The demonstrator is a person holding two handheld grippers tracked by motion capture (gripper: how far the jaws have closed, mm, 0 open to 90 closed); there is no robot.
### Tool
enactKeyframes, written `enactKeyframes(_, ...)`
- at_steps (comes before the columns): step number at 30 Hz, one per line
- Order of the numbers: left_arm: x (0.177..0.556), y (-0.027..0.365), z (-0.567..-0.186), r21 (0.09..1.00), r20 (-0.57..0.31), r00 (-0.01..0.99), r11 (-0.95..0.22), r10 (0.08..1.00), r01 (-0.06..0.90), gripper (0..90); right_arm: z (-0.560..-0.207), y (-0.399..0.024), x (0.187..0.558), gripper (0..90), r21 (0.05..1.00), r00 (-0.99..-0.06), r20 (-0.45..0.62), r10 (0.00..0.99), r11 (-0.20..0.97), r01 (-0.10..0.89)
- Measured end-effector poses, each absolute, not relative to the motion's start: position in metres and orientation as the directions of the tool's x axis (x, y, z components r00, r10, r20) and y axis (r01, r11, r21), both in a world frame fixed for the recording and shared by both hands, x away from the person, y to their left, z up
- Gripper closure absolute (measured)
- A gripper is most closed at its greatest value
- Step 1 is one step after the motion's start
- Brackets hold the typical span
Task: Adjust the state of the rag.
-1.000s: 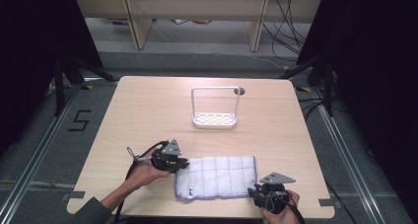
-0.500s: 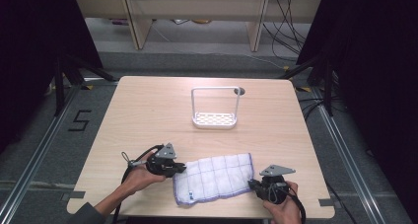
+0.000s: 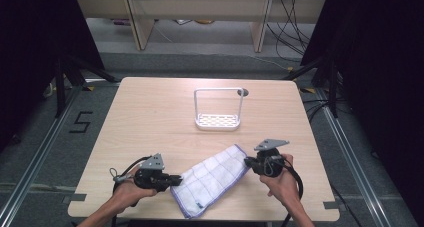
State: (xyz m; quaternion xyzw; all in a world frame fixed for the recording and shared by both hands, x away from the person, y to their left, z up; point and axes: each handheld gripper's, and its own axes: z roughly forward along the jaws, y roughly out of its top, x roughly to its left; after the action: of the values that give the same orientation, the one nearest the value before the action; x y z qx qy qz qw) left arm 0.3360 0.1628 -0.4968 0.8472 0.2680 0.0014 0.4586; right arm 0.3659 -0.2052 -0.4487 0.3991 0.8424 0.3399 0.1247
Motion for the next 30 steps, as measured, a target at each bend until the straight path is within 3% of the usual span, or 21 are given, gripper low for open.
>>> enactKeyframes(7, 0.306, 0.159, -0.504, 0.766, -0.309, 0.85, -0.419, 0.426, 0.488, 83.6, -0.448, -0.179, 0.406, 85.7, 0.62, -0.696, 0.052, 0.716, 0.524, 0.584)
enactKeyframes(11, 0.3, 0.152, -0.505, 0.769, -0.266, 0.867, -0.45, 0.421, 0.455, 83.5, -0.462, -0.171, 0.423, 85.7, 0.587, -0.694, 0.055, 0.718, 0.539, 0.604)
enactKeyframes(17, 0.294, 0.144, -0.507, 0.76, -0.286, 0.862, -0.449, 0.42, 0.47, 81.2, -0.476, -0.173, 0.436, 84.9, 0.549, -0.715, 0.072, 0.696, 0.57, 0.611)
enactKeyframes(19, 0.293, 0.143, -0.506, 0.751, -0.313, 0.851, -0.439, 0.421, 0.493, 76.0, -0.477, -0.174, 0.435, 82.8, 0.528, -0.713, 0.064, 0.698, 0.583, 0.618)
enactKeyframes(20, 0.293, 0.143, -0.506, 0.751, -0.313, 0.851, -0.439, 0.421, 0.493, 69.3, -0.477, -0.174, 0.435, 79.1, 0.527, -0.708, 0.058, 0.704, 0.581, 0.621)
enactKeyframes(21, 0.295, 0.143, -0.505, 0.742, -0.323, 0.853, -0.45, 0.411, 0.498, 69.3, -0.477, -0.174, 0.435, 79.1, 0.527, -0.708, 0.058, 0.704, 0.581, 0.621)
enactKeyframes(22, 0.298, 0.145, -0.501, 0.749, -0.33, 0.839, -0.42, 0.433, 0.512, 58.0, -0.474, -0.175, 0.433, 70.7, 0.528, -0.685, 0.036, 0.727, 0.569, 0.631)
enactKeyframes(24, 0.302, 0.147, -0.498, 0.753, -0.318, 0.844, -0.427, 0.431, 0.502, 50.4, -0.473, -0.177, 0.432, 66.1, 0.517, -0.691, 0.039, 0.722, 0.578, 0.632)
enactKeyframes(27, 0.323, 0.15, -0.486, 0.776, -0.286, 0.833, -0.394, 0.474, 0.492, 43.4, -0.466, -0.189, 0.427, 53.7, 0.526, -0.62, 0.057, 0.782, 0.504, 0.685)
enactKeyframes(30, 0.348, 0.149, -0.481, 0.785, -0.266, 0.809, -0.369, 0.524, 0.497, 43.1, -0.463, -0.2, 0.423, 50.2, 0.575, -0.614, 0.057, 0.787, 0.477, 0.664)
